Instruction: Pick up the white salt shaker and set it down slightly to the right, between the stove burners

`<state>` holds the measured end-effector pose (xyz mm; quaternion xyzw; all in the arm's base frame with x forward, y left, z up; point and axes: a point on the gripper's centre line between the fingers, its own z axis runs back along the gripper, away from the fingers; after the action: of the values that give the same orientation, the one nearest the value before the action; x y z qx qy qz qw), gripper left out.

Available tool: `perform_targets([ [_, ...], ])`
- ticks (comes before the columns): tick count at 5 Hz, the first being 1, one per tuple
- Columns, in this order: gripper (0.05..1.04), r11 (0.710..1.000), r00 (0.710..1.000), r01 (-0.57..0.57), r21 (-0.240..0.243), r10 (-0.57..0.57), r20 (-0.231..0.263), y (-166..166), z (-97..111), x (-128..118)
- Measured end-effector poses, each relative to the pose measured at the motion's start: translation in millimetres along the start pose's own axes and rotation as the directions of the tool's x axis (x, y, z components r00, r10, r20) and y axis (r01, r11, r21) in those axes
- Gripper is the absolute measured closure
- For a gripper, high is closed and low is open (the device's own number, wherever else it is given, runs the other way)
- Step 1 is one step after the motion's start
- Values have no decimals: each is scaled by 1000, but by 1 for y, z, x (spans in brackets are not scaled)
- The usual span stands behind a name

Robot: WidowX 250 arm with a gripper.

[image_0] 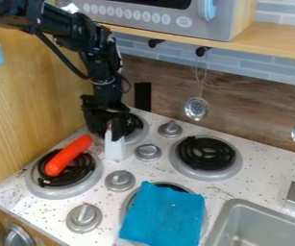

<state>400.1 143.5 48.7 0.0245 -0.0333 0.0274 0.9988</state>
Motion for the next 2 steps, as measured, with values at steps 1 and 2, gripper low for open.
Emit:
perform_targets([
  [1,79,1000,1000,-2,3,2,12,2,0,6],
  [2,79,1000,1000,-12,2,12,14,3,-2,11],
])
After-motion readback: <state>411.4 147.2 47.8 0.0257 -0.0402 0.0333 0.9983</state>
